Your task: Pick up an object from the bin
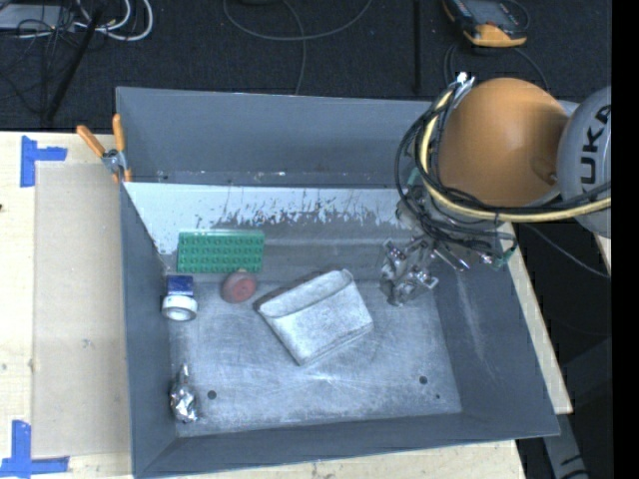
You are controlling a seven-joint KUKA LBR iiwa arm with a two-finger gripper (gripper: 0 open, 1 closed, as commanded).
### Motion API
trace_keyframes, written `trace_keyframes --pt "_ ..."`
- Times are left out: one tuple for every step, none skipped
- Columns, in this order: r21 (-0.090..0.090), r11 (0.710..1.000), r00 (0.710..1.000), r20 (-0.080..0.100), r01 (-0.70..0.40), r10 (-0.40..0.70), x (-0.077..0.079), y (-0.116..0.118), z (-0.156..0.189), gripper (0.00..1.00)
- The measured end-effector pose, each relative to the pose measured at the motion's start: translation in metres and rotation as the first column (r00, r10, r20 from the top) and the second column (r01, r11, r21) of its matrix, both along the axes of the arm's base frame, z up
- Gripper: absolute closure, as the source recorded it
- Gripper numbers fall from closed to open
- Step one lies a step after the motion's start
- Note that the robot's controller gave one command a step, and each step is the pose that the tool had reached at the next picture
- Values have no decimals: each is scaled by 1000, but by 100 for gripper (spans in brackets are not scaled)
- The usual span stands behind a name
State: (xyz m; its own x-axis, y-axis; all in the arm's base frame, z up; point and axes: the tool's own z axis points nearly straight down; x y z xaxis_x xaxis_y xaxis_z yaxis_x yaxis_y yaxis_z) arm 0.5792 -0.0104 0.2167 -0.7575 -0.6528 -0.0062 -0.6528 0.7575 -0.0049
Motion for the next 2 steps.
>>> trace_keyframes --pt "2 1000 1000 -7 3 -3 -1 0 -4 0" --pt "2 999 999 -15 51 -51 24 26 -97 0"
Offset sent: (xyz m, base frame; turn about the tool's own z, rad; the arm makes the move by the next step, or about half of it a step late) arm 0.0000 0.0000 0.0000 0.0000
